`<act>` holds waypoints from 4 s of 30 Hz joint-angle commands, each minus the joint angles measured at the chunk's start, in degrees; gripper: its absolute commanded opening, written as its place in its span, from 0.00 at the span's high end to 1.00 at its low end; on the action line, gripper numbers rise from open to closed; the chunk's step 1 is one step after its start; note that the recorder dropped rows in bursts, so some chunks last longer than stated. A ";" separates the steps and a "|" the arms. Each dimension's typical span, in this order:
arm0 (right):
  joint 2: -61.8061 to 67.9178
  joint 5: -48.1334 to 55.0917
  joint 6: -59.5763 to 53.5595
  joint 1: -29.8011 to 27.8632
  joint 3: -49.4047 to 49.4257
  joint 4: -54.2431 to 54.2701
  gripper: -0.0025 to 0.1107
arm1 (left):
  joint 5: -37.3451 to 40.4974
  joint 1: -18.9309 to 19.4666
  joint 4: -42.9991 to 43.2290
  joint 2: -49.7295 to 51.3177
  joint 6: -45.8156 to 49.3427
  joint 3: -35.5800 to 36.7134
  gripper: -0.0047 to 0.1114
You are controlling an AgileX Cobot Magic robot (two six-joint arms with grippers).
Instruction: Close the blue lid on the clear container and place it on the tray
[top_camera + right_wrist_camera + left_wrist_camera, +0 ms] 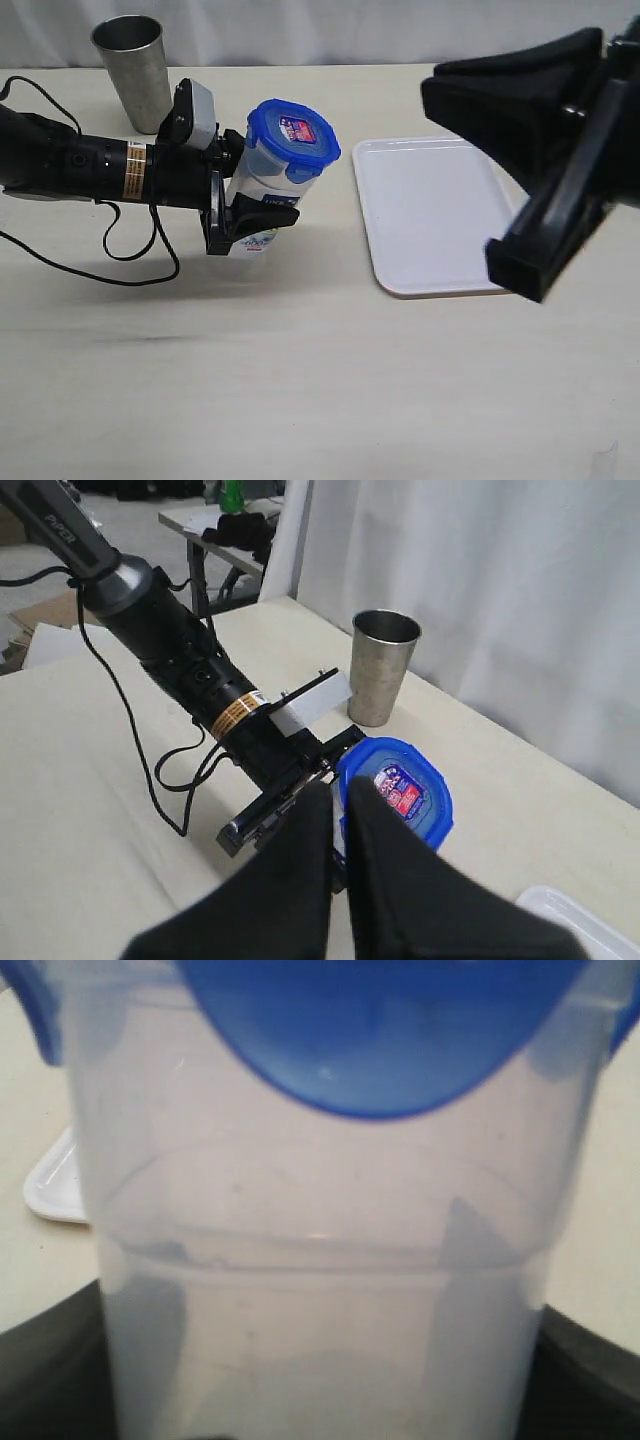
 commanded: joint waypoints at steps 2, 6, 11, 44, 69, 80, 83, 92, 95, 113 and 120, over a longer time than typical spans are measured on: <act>-10.76 -5.68 0.21 0.01 8.17 0.90 0.94 | -2.36 -0.47 -1.80 -0.90 0.15 -0.53 0.96; -19.45 -11.67 0.21 0.01 15.15 0.90 0.94 | -2.85 -0.47 -1.80 -0.90 0.15 -0.53 0.96; -29.00 -15.70 0.21 0.01 21.31 1.79 0.94 | -2.85 -0.47 -1.80 -0.90 0.15 -0.53 0.96; -40.34 -12.38 -0.05 0.01 26.39 4.31 0.94 | -2.38 -0.47 -1.68 -0.90 0.15 -0.53 0.96; -40.34 -12.38 -0.05 0.01 26.39 4.31 0.94 | -2.59 -0.47 -1.69 -0.90 0.15 -0.53 0.96; -40.63 -12.12 -0.05 0.01 26.39 4.69 0.94 | -2.59 -0.47 -0.84 -0.90 0.15 -0.53 0.96; -40.63 -12.12 -0.05 -3.96 26.39 11.60 0.94 | -2.98 -0.47 -1.25 -0.90 0.15 -0.53 0.96; -40.73 -13.46 -0.05 -35.52 37.14 11.45 0.94 | -2.98 -0.47 -1.25 -0.90 0.15 -0.53 0.96; -43.40 -13.31 -0.05 -38.55 40.66 11.45 0.94 | -2.97 -0.47 -1.37 -0.90 0.15 -0.53 0.96; -46.51 -1.48 -0.05 -43.38 40.66 9.63 0.94 | -3.23 -0.47 -1.73 -0.90 0.15 -0.53 0.96; -46.51 4.69 -0.05 -43.38 40.66 6.89 0.94 | -3.23 -0.47 -1.73 -0.90 0.15 -0.53 0.96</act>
